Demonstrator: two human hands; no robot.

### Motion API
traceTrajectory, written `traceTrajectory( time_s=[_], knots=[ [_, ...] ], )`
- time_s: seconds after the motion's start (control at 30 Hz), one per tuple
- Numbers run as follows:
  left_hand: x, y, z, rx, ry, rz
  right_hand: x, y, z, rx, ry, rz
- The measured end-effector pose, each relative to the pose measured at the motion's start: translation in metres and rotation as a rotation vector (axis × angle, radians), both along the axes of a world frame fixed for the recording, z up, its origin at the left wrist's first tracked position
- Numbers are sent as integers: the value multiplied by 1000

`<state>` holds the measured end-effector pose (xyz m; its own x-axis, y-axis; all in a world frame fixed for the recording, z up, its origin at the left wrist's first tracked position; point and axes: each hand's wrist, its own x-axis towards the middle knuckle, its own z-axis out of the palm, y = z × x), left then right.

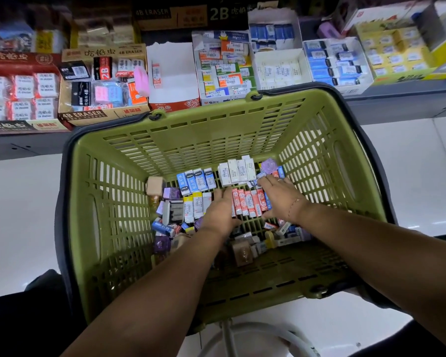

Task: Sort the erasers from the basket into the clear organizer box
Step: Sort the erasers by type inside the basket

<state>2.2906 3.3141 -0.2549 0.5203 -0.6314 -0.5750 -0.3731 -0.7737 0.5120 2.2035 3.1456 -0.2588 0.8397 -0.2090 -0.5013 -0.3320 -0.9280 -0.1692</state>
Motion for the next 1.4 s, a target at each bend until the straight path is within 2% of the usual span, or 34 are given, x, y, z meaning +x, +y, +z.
traceTrajectory(
  time_s=[0.17,0.43,0.63,0.7,0.8,0.9,1.1,1.2,1.27,1.33,1.4],
  knots=[
    [-1,-3,1,-62,-1,44,-4,2,-4,-17,-41,13],
    [1,-7,2,-58,18,69,-1,2,-4,-7,-52,-15],
    [5,4,12,-66,25,35,1,-8,13,133,-126,-234],
    [10,14,16,-47,-61,-11,6,-13,17,88,-146,-249],
    [19,30,20,24,-197,-77,16,-17,16,36,-50,-213],
    [19,42,23,78,-170,-93,21,-18,11,-4,27,-211],
    [16,49,26,87,-126,-90,31,-15,19,-113,63,-185],
    [18,50,27,75,-109,-88,30,-15,28,-228,71,-129],
    [20,50,28,53,-89,-63,31,-16,39,-317,154,-117],
    [25,51,30,12,-118,10,33,-15,52,-394,262,-121],
    [34,51,30,-16,-204,88,39,-10,67,-416,282,-147]
  ],
)
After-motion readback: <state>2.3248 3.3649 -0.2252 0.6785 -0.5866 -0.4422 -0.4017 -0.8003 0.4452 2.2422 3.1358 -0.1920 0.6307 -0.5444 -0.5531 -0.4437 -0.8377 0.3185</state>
